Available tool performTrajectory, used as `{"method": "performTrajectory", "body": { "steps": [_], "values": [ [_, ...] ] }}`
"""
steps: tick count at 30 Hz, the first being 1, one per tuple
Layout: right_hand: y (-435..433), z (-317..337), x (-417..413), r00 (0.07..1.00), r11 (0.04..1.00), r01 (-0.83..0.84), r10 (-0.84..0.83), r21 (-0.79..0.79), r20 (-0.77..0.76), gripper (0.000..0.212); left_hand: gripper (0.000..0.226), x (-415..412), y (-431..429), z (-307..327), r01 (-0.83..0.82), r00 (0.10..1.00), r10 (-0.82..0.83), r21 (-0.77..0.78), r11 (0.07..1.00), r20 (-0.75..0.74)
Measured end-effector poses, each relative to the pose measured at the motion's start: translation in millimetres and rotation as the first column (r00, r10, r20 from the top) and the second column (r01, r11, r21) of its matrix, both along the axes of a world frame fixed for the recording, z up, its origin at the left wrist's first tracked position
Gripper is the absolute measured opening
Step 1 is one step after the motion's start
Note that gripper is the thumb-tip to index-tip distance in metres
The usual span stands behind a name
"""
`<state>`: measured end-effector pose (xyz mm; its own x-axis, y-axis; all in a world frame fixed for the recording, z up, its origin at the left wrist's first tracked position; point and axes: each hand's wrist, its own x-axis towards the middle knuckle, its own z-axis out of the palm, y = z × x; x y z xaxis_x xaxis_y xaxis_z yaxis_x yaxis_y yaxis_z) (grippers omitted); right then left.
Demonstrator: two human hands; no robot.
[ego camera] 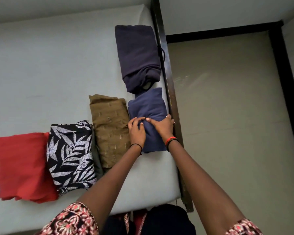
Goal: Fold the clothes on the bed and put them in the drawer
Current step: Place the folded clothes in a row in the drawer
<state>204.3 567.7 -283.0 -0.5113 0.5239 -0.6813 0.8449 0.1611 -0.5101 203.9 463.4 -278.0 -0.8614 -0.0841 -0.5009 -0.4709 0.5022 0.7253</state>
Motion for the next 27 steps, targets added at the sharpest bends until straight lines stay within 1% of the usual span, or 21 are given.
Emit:
{"method": "performTrajectory", "body": {
  "steps": [2, 4, 5, 6, 7, 8, 11, 12, 13, 15, 16, 18, 19, 20, 21, 22, 24, 25, 27],
  "values": [
    [1, 0, -2, 0.998, 0.996, 0.064, -0.063, -0.064, 0.017, 0.097, 0.026, -4, -1, 2, -0.029, 0.999, 0.029, 0.018, 0.999, 0.018],
    [6, 2, -4, 0.991, 0.957, 0.132, -0.122, -0.259, 0.057, 0.094, 0.026, -9, -3, -1, -0.045, 0.998, 0.043, 0.05, 0.998, 0.037],
    [8, 4, -3, 0.989, 0.91, 0.148, -0.129, -0.387, 0.074, 0.085, 0.026, -10, -5, -4, -0.044, 0.999, 0.042, 0.067, 0.997, 0.034],
    [10, 9, -3, 0.989, 0.855, 0.145, -0.125, -0.499, 0.072, 0.07, 0.027, -12, -7, -6, -0.039, 0.998, 0.035, 0.082, 0.996, 0.043],
    [11, 13, -2, 0.991, 0.809, 0.13, -0.113, -0.573, 0.066, 0.056, 0.027, -14, -9, -9, -0.037, 0.998, 0.031, 0.097, 0.995, 0.058],
    [13, 14, -1, 0.992, 0.784, 0.122, -0.112, -0.609, 0.054, 0.05, 0.027, -15, -12, -11, -0.034, 0.996, 0.026, 0.1, 0.994, 0.086],
    [15, 22, 5, 0.989, 0.773, 0.095, -0.143, -0.627, -0.026, 0.05, 0.02, -16, -15, -1, -0.056, 0.989, 0.039, 0.116, 0.992, 0.142],
    [14, 27, 8, 0.987, 0.764, 0.094, -0.156, -0.639, -0.041, 0.048, 0.016, -16, -15, 6, -0.095, 0.986, 0.077, 0.119, 0.988, 0.15],
    [14, 35, 13, 0.985, 0.754, 0.102, -0.17, -0.649, -0.042, 0.044, 0.017, -16, -17, 14, -0.151, 0.98, 0.131, 0.129, 0.98, 0.153],
    [12, 57, 25, 0.978, 0.727, 0.11, -0.199, -0.678, -0.055, 0.037, 0.036, -13, -24, 30, -0.242, 0.958, 0.215, 0.135, 0.961, 0.19],
    [12, 70, 32, 0.973, 0.715, 0.117, -0.221, -0.689, -0.064, 0.037, 0.044, -13, -26, 44, -0.243, 0.95, 0.203, 0.153, 0.958, 0.238],
    [12, 91, 46, 0.966, 0.691, 0.131, -0.251, -0.711, -0.065, 0.043, 0.053, -8, -31, 65, -0.202, 0.912, 0.085, 0.258, 0.945, 0.402],
    [14, 109, 53, 0.961, 0.689, 0.133, -0.265, -0.712, -0.077, 0.047, 0.054, -5, -31, 84, -0.196, 0.87, 0.007, 0.333, 0.922, 0.492],
    [15, 122, 61, 0.959, 0.69, 0.14, -0.272, -0.71, -0.076, 0.05, 0.051, 1, -33, 99, -0.225, 0.808, -0.052, 0.389, 0.893, 0.587],
    [18, 143, 67, 0.957, 0.71, 0.151, -0.279, -0.688, -0.077, 0.053, 0.05, 4, -30, 121, -0.245, 0.755, -0.111, 0.435, 0.866, 0.646],
    [19, 157, 75, 0.958, 0.725, 0.156, -0.277, -0.671, -0.077, 0.054, 0.055, 10, -32, 130, -0.254, 0.727, -0.155, 0.472, 0.844, 0.669],
    [25, 193, 93, 0.948, 0.742, 0.183, -0.307, -0.645, -0.084, 0.052, 0.074, 18, -31, 158, -0.221, 0.704, -0.256, 0.547, 0.808, 0.663],
    [27, 213, 102, 0.939, 0.739, 0.204, -0.333, -0.643, -0.085, 0.052, 0.075, 21, -31, 175, -0.214, 0.697, -0.296, 0.583, 0.784, 0.654],
    [30, 244, 116, 0.919, 0.728, 0.234, -0.381, -0.644, -0.096, 0.053, 0.063, 27, -29, 205, -0.215, 0.699, -0.341, 0.64, 0.738, 0.629]
  ]
}}
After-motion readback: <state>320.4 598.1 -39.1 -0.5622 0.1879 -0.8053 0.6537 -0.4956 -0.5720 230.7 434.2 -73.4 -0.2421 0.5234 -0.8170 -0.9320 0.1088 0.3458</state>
